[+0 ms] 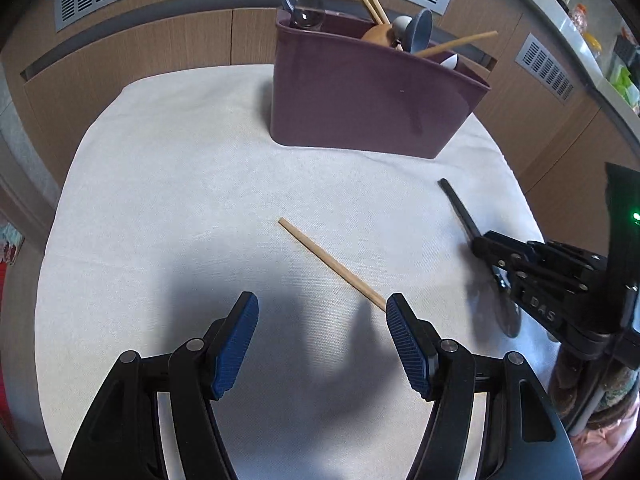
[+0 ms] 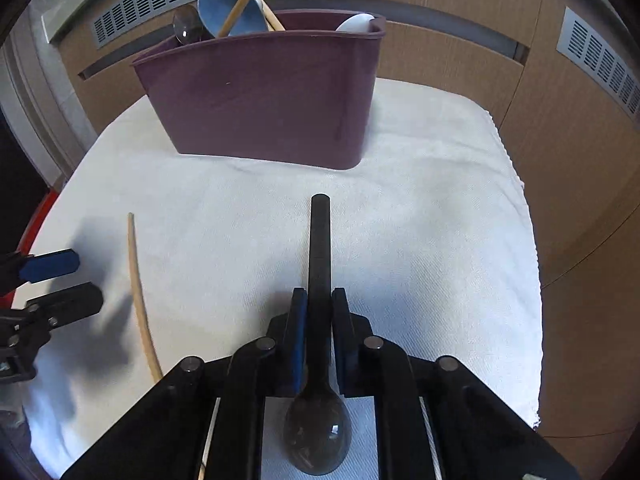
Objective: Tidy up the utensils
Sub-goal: 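Grasp the black-handled spoon by its bowl with the right tool, then close the left tool on the loose wooden chopstick while the right tool holds the spoon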
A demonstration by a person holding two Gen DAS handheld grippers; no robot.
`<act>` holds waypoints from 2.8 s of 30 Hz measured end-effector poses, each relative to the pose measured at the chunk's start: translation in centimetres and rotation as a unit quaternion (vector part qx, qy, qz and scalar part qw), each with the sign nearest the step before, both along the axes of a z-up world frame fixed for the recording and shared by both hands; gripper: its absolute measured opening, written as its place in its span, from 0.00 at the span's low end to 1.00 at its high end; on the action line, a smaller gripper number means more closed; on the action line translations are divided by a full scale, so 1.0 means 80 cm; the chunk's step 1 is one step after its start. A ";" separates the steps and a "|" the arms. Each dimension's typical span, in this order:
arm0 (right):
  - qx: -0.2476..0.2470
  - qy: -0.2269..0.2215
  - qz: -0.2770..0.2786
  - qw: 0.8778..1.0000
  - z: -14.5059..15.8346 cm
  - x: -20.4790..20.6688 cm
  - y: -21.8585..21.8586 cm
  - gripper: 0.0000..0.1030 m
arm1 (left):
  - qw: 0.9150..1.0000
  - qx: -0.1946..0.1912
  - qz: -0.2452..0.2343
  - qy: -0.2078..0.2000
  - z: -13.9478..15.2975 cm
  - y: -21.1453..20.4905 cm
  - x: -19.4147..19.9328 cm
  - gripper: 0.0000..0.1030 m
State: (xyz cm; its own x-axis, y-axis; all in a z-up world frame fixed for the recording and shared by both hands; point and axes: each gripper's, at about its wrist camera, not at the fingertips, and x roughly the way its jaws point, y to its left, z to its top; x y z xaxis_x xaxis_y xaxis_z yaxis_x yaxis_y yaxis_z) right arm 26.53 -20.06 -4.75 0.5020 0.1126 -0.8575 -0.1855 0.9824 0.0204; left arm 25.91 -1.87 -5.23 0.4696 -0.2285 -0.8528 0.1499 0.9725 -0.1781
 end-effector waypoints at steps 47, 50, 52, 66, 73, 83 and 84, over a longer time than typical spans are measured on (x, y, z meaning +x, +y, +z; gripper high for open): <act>0.013 -0.086 -0.064 0.994 0.050 -0.108 -0.086 0.49 | 0.999 -0.004 -0.017 0.048 -0.019 -0.044 0.058 0.50; 0.012 -0.084 -0.068 0.994 0.047 -0.107 -0.091 0.50 | 0.998 0.028 -0.046 0.025 -0.021 -0.071 0.062 0.36; 0.012 -0.078 -0.070 0.994 0.044 -0.103 -0.095 0.50 | 0.996 0.040 -0.080 0.016 -0.021 -0.086 0.051 0.27; 0.018 0.015 -0.011 1.000 0.004 -0.036 -0.058 0.36 | 0.986 0.111 -0.125 0.020 -0.019 -0.042 0.001 0.25; -0.005 0.010 0.010 1.000 0.003 -0.039 -0.039 0.10 | 0.995 0.015 -0.049 0.083 -0.021 -0.016 0.043 0.25; 0.064 -0.005 0.009 0.998 0.021 -0.052 -0.052 0.10 | 0.994 0.062 -0.069 0.052 -0.020 -0.051 0.068 0.22; 0.070 -0.002 0.011 0.998 0.021 -0.054 -0.053 0.10 | 0.994 0.065 -0.075 0.042 -0.019 -0.054 0.061 0.17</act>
State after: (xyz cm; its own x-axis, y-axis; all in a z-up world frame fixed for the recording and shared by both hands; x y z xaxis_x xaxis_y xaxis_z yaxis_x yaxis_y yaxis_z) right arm 22.20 -24.27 -3.04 0.5021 0.2418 -0.8303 -0.2079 0.9657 0.1555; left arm 30.79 -6.22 -6.78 0.3639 -0.1767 -0.9145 0.2846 0.9560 -0.0714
